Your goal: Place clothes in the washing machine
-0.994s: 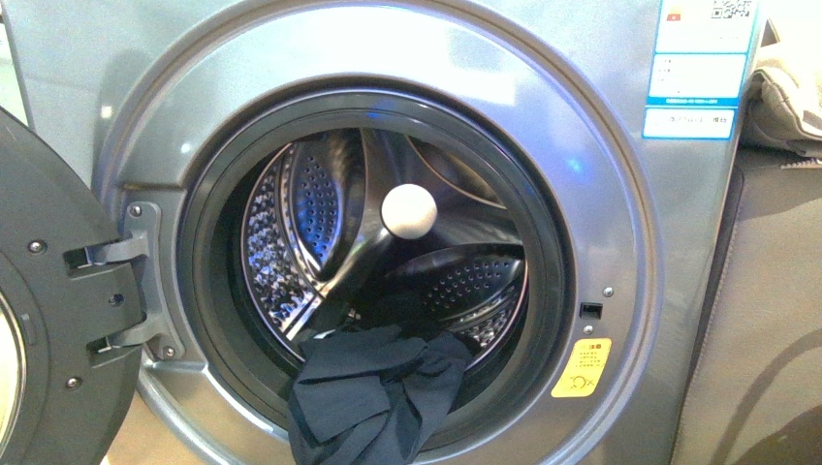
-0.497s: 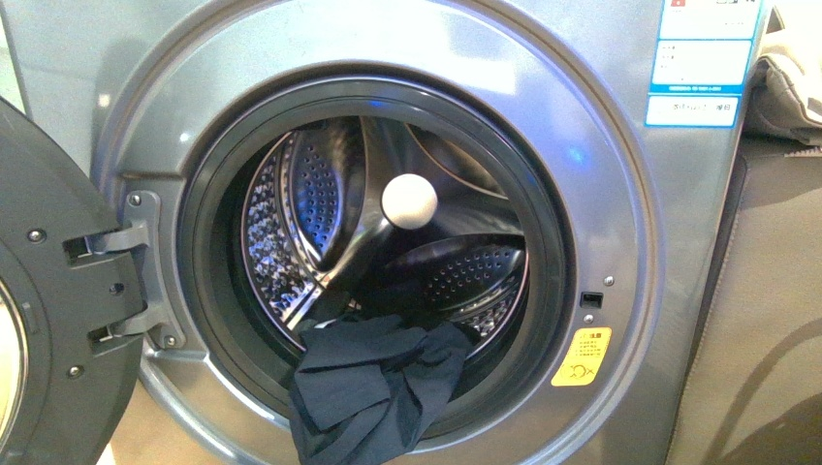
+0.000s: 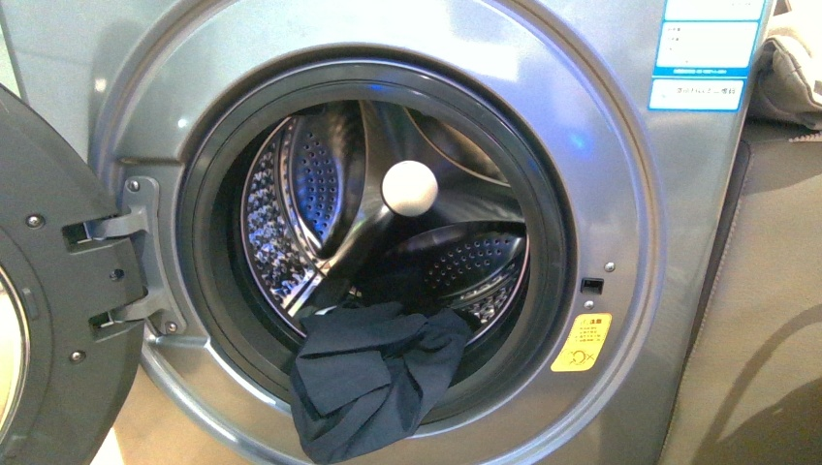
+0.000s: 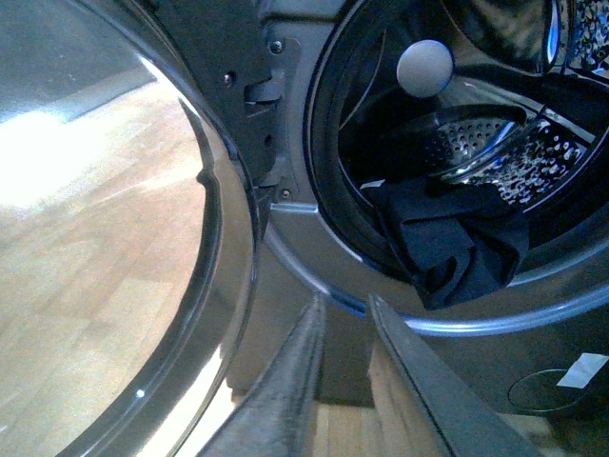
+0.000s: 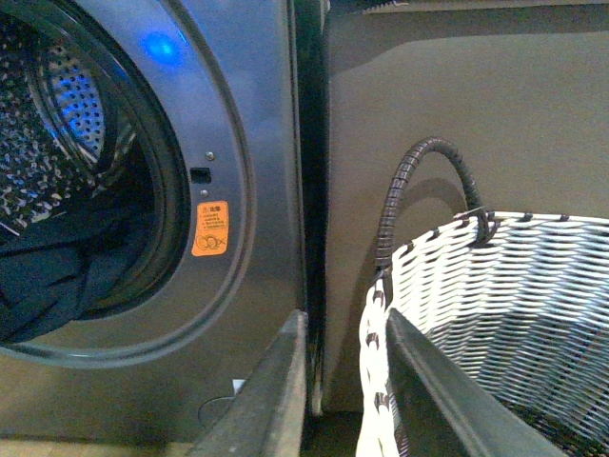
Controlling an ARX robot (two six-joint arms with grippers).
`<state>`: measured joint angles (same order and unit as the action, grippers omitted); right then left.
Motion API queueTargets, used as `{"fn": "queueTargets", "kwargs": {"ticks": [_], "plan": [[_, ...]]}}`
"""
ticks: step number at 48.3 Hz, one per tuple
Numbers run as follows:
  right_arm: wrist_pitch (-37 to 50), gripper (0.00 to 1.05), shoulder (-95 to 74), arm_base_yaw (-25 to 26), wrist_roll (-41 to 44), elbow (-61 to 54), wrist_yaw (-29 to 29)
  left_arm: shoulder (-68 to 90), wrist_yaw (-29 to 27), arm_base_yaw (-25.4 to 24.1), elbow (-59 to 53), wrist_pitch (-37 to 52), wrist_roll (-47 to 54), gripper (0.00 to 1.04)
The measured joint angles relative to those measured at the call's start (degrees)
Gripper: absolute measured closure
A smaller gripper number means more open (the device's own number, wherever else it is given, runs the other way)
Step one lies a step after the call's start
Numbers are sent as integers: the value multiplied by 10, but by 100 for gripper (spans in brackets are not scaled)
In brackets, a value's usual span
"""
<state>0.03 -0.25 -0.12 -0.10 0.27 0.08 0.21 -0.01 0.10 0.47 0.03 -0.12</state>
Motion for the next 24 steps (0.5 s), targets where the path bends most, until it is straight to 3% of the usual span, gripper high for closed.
{"fn": "queueTargets", "kwargs": {"ticks": [19,22,24], "plan": [[0,8,0,0,0,0,0,0,0,0,0,0,0,15],[0,7,0,0,0,0,0,0,0,0,0,0,0,5],[0,8,0,0,0,0,0,0,0,0,0,0,0,6]]}}
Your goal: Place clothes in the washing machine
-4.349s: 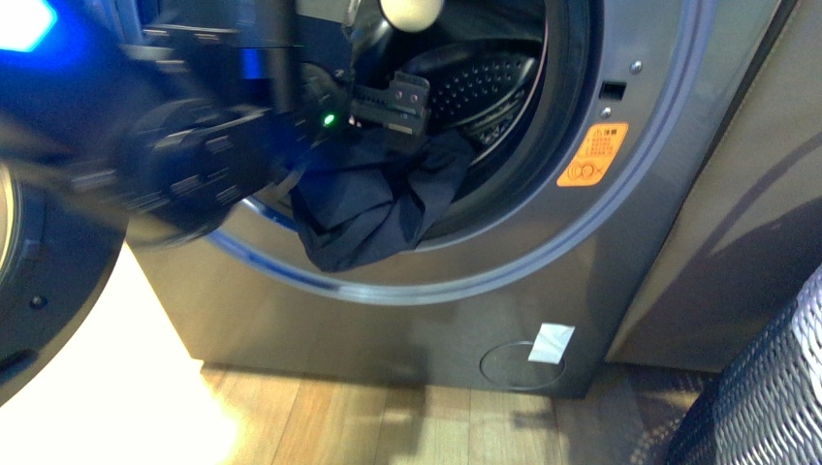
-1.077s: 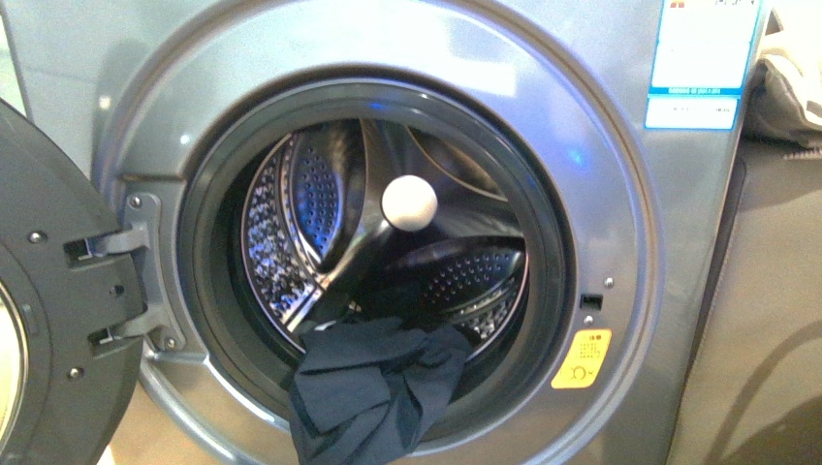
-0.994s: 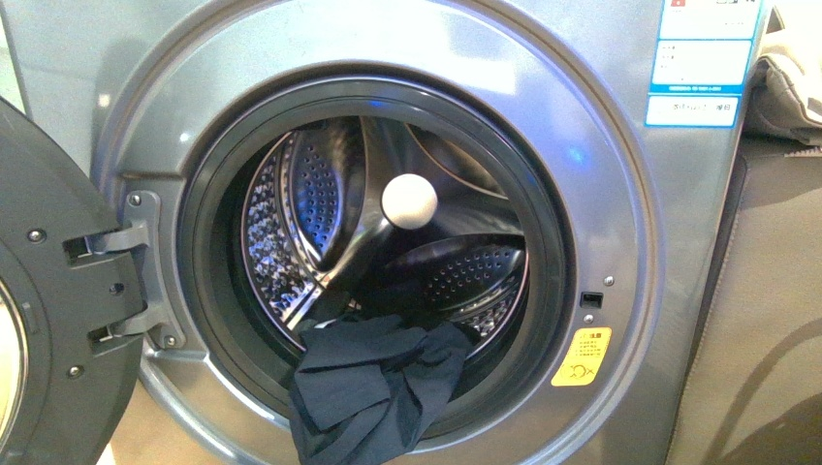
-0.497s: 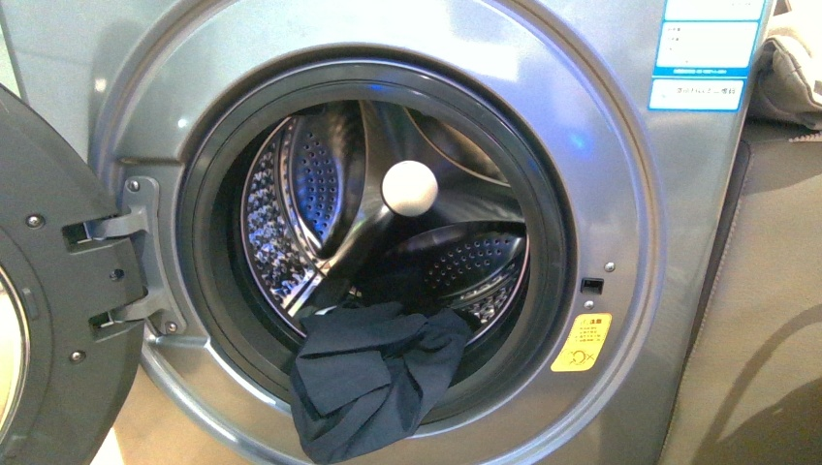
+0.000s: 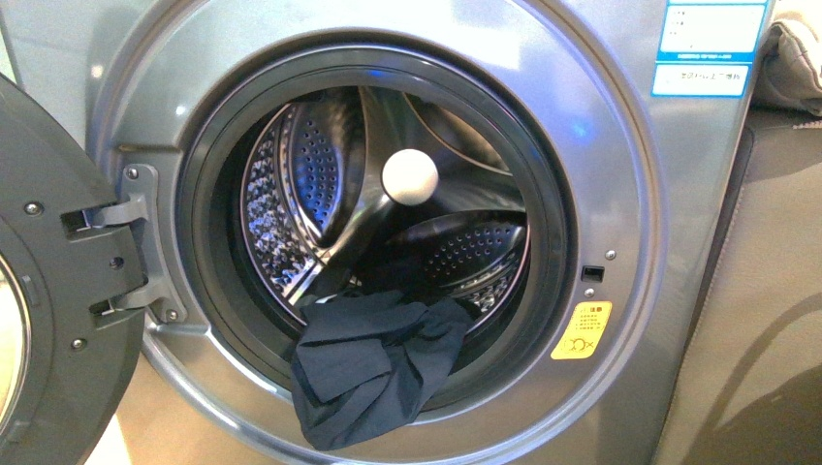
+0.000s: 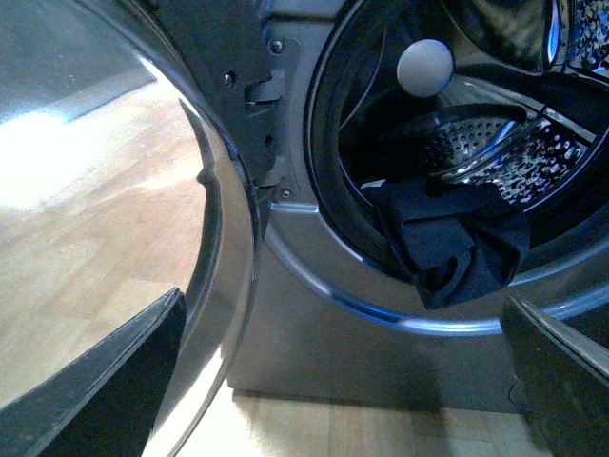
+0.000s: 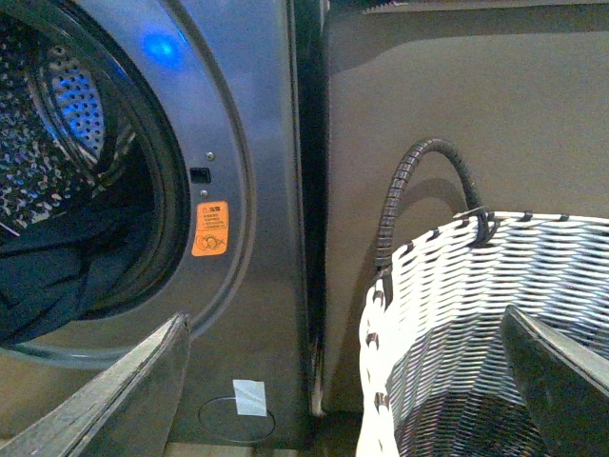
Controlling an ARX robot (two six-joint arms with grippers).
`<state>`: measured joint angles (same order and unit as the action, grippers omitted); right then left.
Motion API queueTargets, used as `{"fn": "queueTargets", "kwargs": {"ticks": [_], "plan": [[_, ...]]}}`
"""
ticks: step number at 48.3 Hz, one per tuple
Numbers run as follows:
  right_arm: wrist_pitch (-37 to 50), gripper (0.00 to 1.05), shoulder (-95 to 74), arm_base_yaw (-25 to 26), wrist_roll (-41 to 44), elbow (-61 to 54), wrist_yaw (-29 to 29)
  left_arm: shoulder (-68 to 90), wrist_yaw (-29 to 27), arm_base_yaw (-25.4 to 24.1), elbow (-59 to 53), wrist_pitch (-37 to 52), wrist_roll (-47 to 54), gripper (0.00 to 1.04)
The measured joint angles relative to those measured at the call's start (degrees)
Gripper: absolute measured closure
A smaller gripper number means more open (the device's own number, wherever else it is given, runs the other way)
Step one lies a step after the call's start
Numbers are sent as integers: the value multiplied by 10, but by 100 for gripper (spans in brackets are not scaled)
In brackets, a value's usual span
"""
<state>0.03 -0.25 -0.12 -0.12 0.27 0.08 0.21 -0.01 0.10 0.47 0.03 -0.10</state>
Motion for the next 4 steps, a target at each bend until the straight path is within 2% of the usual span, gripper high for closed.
{"fn": "queueTargets", "kwargs": {"ticks": [4], "plan": [[0,8,0,0,0,0,0,0,0,0,0,0,0,7]]}}
